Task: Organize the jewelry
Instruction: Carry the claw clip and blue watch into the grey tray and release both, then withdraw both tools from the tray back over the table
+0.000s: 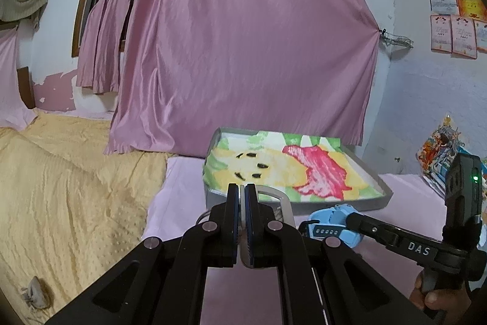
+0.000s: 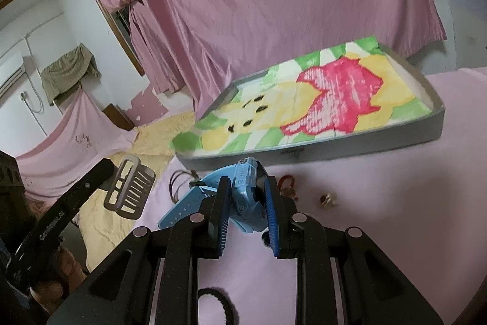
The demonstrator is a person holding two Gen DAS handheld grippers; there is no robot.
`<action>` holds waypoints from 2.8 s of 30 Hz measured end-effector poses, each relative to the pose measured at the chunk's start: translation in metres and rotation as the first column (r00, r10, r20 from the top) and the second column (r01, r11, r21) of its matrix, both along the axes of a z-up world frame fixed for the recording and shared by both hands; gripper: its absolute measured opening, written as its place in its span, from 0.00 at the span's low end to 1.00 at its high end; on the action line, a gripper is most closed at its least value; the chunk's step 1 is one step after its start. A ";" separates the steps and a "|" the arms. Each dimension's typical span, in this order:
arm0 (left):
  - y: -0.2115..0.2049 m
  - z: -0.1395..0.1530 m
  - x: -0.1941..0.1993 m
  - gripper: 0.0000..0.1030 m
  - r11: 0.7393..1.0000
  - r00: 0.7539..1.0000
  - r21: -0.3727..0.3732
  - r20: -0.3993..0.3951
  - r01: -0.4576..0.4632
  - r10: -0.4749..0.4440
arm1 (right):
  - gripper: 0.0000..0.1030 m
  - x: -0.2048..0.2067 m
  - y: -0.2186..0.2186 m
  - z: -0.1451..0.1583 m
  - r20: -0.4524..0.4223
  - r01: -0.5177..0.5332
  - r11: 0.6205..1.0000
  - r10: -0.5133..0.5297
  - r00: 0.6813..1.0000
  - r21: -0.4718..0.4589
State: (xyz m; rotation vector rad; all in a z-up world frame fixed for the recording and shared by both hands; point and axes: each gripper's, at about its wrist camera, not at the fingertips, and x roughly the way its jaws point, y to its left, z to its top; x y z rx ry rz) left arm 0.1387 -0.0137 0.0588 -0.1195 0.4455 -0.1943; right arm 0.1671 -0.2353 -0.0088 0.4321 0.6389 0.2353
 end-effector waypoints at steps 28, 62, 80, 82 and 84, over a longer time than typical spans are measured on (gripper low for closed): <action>-0.035 -0.043 0.145 0.04 0.998 0.973 -0.059 -0.226 0.027 -0.040 | 0.19 0.106 -0.038 -0.018 -0.086 0.111 0.990 -0.119 0.989 -0.089; -0.018 -0.022 0.022 0.98 0.999 1.000 -0.051 -0.031 0.001 -0.002 | 0.92 -0.027 -0.045 0.008 0.129 0.186 0.971 -0.167 0.977 -0.148; -0.016 -0.045 -0.053 0.99 1.000 1.000 -0.005 0.005 -0.017 0.017 | 0.93 -0.104 -0.029 0.004 0.216 0.206 0.941 -0.149 0.965 -0.269; -0.017 -0.049 -0.058 0.99 1.000 1.000 0.005 0.000 -0.008 0.008 | 0.93 -0.107 -0.029 0.002 0.210 0.206 0.939 -0.150 0.966 -0.276; -0.018 -0.053 -0.063 0.99 1.000 1.000 0.019 -0.009 -0.003 0.003 | 0.93 -0.111 -0.031 -0.001 0.206 0.205 0.938 -0.149 0.967 -0.280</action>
